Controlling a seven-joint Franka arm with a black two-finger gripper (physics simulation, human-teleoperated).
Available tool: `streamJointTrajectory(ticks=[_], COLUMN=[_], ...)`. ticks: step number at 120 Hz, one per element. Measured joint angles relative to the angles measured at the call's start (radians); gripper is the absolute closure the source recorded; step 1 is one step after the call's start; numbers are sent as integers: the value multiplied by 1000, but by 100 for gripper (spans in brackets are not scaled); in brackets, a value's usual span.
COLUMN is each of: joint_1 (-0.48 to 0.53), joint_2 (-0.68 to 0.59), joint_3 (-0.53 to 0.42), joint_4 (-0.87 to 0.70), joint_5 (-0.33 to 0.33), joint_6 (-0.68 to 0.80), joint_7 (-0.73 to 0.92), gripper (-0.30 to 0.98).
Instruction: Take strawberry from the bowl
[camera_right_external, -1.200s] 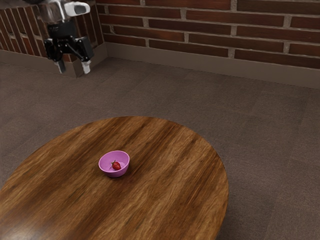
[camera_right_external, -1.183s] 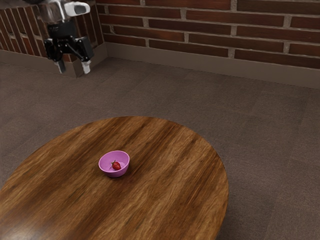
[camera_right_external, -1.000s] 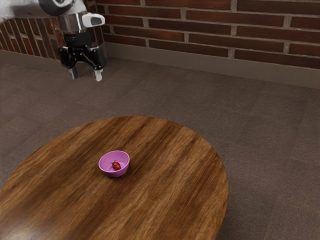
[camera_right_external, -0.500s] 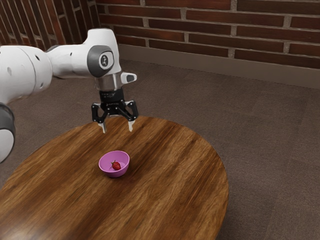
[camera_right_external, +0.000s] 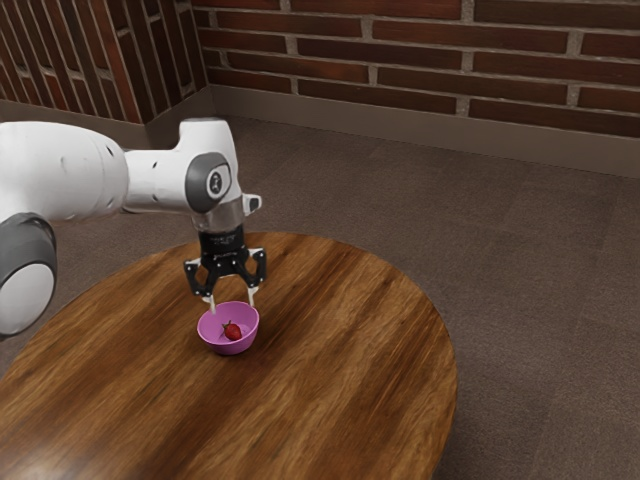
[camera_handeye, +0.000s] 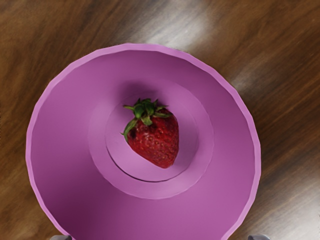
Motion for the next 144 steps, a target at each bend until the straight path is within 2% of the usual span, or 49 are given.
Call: streamJointTrajectory(ticks=[26,76,144], joint_1=[19,42,67], joint_2=[56,122,151], joint_3=[-3,-10,-10], joint_4=[-3,2,-2], joint_5=[-39,-108,-124], joint_6=[25,53,75], joint_7=[-62,-118,-63], gripper=[35,40,45])
